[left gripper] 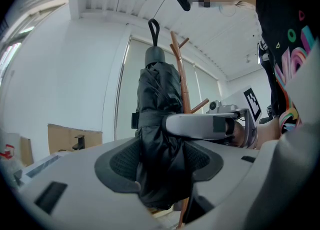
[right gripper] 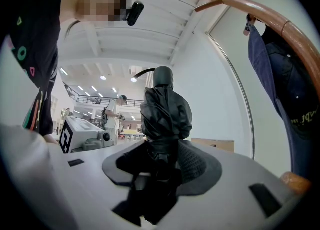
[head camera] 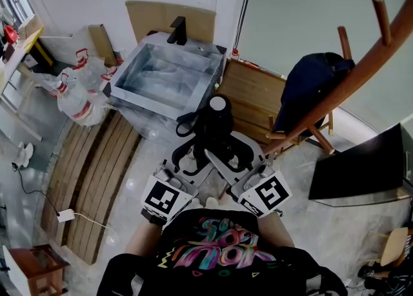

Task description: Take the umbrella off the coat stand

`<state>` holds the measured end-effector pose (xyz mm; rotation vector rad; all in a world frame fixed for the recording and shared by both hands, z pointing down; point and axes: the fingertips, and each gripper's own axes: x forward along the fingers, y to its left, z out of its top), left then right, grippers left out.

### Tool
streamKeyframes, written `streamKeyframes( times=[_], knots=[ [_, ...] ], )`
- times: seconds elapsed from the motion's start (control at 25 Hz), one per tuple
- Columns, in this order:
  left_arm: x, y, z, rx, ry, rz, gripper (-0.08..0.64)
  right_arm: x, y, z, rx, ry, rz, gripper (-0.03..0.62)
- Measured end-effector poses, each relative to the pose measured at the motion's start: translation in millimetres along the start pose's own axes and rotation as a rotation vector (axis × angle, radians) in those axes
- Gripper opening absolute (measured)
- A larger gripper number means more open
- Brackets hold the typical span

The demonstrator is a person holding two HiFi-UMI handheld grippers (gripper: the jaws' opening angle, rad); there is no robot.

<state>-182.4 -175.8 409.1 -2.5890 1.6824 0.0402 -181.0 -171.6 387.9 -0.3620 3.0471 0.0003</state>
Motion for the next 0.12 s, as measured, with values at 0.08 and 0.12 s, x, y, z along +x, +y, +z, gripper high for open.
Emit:
streamKeyframes(
  times=[0.08,0.12],
  knots=[
    [1.1,1.4,0.6,0.002,-0.004,0.002,0.262,1.1,-1.3,0.3,-0.001,-0.003,0.0,0.212],
    [1.7,2.1,0.8,0.003,-0.006,0.003,0.262,1.6,-2.0,0.4,-0.002,-0.005,0.0,0.212]
  ],
)
